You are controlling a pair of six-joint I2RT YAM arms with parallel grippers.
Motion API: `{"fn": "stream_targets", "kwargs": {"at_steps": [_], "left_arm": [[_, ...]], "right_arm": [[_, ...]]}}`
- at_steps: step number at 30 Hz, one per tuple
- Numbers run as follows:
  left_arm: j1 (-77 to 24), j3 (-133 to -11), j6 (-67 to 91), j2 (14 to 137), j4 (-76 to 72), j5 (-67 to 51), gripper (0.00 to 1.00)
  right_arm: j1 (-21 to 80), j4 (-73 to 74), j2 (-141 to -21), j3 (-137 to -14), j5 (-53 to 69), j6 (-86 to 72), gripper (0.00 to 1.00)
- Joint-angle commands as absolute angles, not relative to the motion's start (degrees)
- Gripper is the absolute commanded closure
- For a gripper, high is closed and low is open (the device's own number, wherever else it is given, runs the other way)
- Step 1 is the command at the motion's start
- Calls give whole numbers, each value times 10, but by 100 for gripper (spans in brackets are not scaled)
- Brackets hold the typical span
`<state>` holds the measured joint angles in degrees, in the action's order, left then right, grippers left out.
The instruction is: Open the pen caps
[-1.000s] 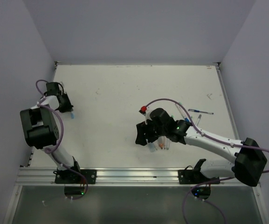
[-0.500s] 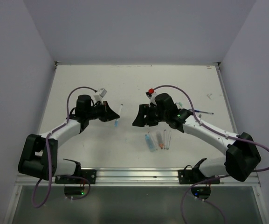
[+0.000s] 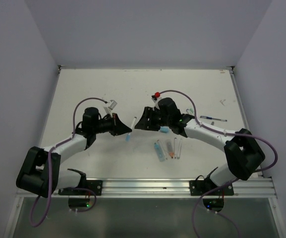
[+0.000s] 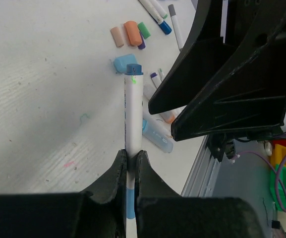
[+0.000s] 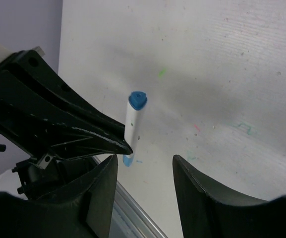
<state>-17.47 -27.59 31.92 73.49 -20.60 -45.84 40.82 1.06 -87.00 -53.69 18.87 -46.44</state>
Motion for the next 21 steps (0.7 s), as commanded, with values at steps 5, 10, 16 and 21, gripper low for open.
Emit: {"fn": "stream_targets", "kwargs": {"at_steps": [5,10,16,21], "left_arm": [[-183,-263,347,731,-279,-492,100],[-194,-268,368,729,-296,-501,100],[-204,-268,374,718,-301,-508,100],[-205,-260,335,693,-245,-474,53]], "right_arm": [[410,-55,-889,-572,170,-483,50],[415,-72,-922,-582,166,-487,53],[416,-80,-938,-584,154,-485,100],[416,-61,-904,-565,126,-481,100]]}}
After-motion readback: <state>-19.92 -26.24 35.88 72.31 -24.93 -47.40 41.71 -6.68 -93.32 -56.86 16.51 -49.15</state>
